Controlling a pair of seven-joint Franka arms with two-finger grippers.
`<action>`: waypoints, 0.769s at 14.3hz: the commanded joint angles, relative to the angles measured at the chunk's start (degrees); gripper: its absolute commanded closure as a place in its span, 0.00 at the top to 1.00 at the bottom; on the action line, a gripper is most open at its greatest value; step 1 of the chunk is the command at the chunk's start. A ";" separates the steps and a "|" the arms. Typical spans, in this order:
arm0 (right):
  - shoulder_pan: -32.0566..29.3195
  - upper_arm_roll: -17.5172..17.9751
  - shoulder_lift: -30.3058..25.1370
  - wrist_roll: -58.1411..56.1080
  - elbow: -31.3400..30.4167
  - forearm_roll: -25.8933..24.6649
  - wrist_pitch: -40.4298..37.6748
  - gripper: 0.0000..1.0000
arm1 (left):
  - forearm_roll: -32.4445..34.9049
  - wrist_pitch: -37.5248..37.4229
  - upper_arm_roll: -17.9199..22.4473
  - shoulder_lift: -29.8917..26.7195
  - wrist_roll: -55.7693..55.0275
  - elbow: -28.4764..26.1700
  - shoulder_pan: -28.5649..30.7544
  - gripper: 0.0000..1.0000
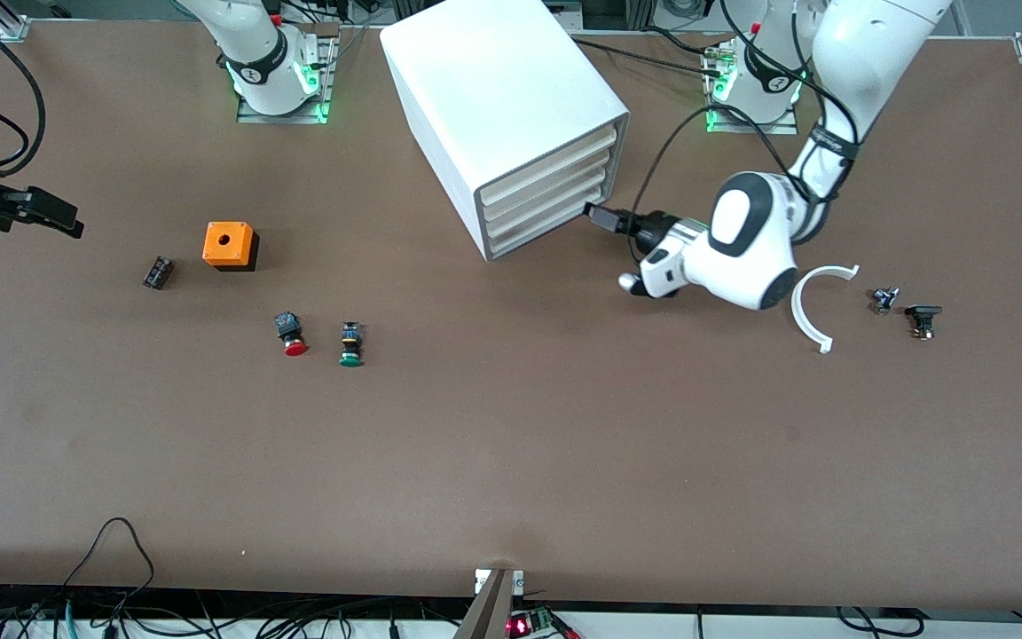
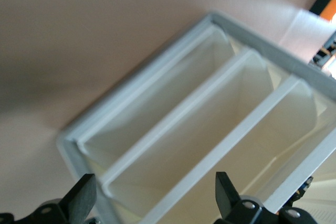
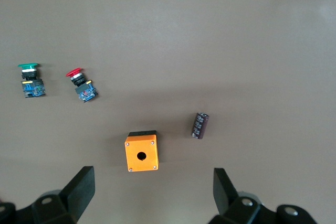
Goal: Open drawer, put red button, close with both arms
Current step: 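Hook the top drawer handle with the left gripper and pull it open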
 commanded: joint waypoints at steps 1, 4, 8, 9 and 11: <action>-0.04 0.35 -1.04 0.04 -0.61 1.07 -0.23 1.00 | -3.10 1.15 -3.16 -1.31 1.34 -2.89 0.33 1.00; -0.04 0.26 -0.95 -0.05 -0.61 1.07 -0.14 1.00 | -3.19 2.82 -5.98 -1.49 1.34 -4.21 0.33 1.00; 0.05 0.27 -0.95 -0.05 -0.52 0.99 0.12 1.00 | -3.19 8.61 -8.97 -1.49 1.34 -7.11 0.33 0.89; 0.05 0.26 -0.95 -0.05 -0.52 1.07 0.03 1.00 | -3.19 9.06 -9.41 -1.49 1.34 -7.37 0.33 0.75; 0.05 0.26 -0.87 -0.05 -0.52 0.99 -0.14 1.00 | -2.84 9.06 -9.33 -1.66 2.47 -7.38 0.41 0.12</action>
